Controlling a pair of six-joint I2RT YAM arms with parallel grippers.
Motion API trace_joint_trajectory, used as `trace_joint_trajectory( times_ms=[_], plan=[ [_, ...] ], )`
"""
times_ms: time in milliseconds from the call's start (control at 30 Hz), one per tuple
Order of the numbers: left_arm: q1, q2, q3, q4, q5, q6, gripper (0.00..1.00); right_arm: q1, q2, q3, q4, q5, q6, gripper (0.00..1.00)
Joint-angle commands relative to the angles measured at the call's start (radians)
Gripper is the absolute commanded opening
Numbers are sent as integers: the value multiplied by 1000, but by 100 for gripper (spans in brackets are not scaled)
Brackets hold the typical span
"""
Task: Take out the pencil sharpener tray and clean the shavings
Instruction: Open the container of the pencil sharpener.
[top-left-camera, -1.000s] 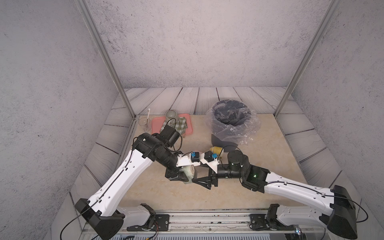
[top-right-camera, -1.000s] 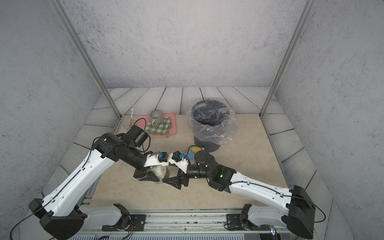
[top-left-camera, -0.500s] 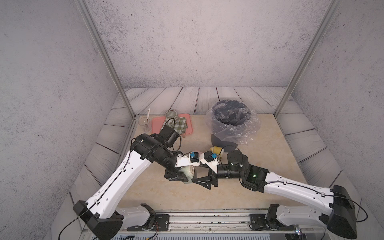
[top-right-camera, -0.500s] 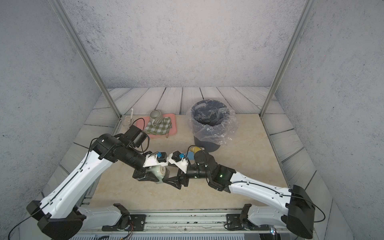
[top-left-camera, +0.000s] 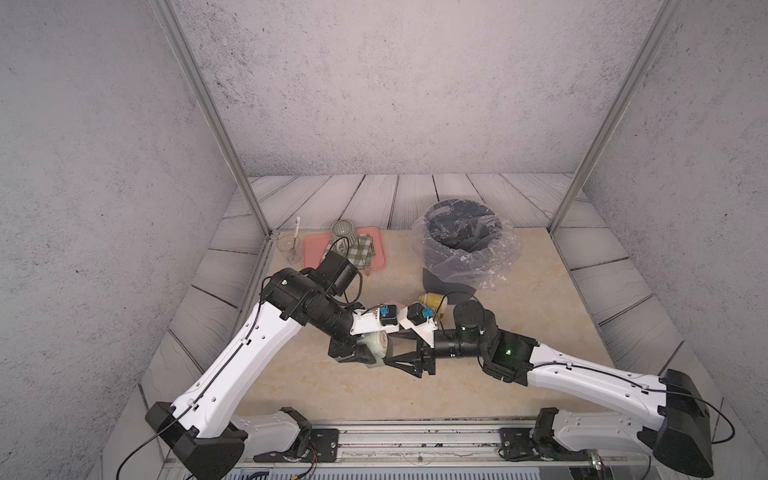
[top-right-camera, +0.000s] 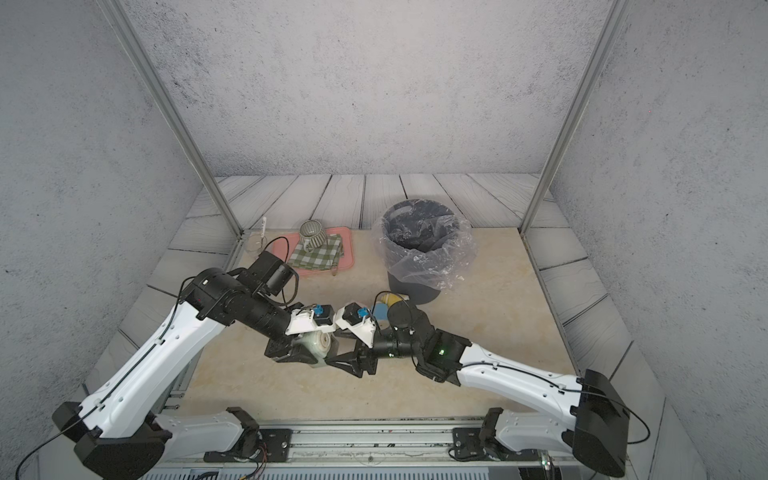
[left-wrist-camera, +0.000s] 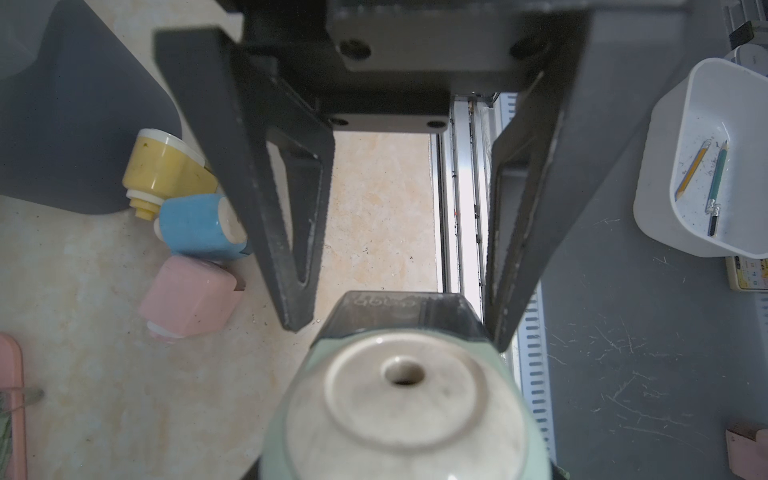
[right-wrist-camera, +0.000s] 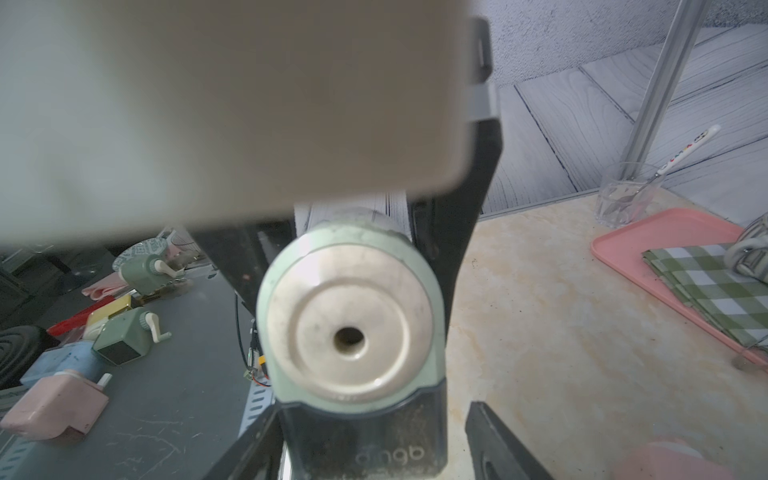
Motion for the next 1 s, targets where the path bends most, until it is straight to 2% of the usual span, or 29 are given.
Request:
trace_joint_trajectory(
  times_ms=[0, 267, 467, 967],
  plan=[
    [-6, -18, -7, -3, 22, -4, 0, 4, 10, 22, -8, -7, 5, 67],
    [-6, -27, -23, 1, 11, -7, 0, 4, 6, 19, -8, 0, 5, 55],
    [-6, -33, -31, 2, 4, -7, 0, 2, -18, 2, -8, 34, -2, 49],
    [-6, -50, -64, 8, -6, -10, 0, 0, -64, -26, -27, 93, -31, 46]
  ],
)
